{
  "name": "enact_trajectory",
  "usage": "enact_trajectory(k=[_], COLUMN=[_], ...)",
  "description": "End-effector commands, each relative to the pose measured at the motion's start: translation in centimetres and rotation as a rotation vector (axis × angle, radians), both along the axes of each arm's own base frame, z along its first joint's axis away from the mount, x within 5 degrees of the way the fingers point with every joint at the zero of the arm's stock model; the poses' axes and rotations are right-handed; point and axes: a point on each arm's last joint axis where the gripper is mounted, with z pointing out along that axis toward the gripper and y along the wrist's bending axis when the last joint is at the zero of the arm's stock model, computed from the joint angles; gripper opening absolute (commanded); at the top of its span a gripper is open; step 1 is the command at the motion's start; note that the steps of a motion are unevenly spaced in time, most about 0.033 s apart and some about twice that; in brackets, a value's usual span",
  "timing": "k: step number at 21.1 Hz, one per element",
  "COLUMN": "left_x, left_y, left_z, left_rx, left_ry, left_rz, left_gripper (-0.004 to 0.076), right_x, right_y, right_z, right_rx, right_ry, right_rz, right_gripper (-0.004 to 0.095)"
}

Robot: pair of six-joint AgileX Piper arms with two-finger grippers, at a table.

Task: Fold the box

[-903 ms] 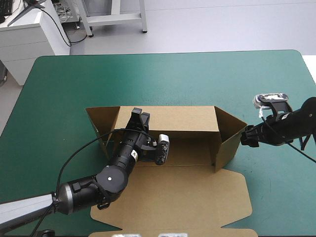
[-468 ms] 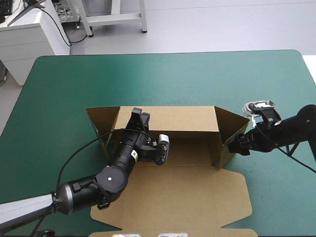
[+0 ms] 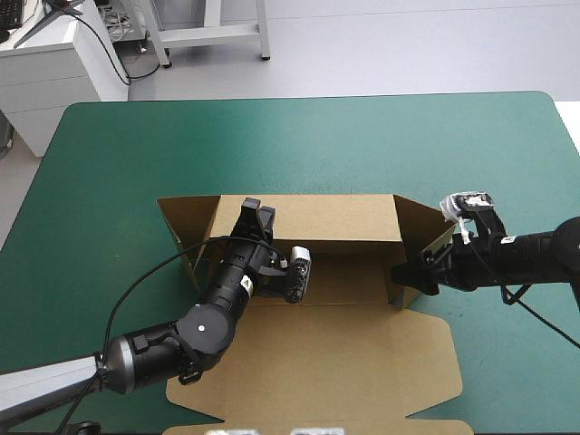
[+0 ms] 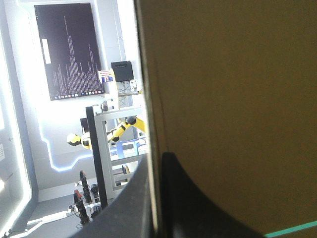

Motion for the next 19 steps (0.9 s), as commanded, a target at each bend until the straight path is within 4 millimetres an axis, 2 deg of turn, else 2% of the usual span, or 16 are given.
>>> enact_trajectory(k=[1, 6, 13, 19], left_x=[-0.2, -0.2, -0.2, -0.2], left_y=[0.1, 0.1, 0.1, 0.1], left_z=[1.8, 1.8, 1.8, 1.8], left_rx=[-0.024, -0.040, -0.040, -0.040], left_ry=[-0.068, -0.061, -0.060, -0.060], left_rz=[-0.015, -0.015, -0.017, -0.017], left_gripper=[-0.0008, -0.0008, -0.0008, -0.0008], right_x=[-0.3, -0.5, -2.7, -0.7], right_y=[0.5, 1.2, 1.9, 0.4], right_z=[1.7, 2.7, 6.3, 9.7], right_rx=[0.079, 0.179, 0.305, 0.191], right_ry=[-0.082, -0.137, -0.228, -0.333], right_rz=[0.027, 0.068, 0.028, -0.187], right_gripper=[0.0738, 0.0738, 0.0738, 0.0738])
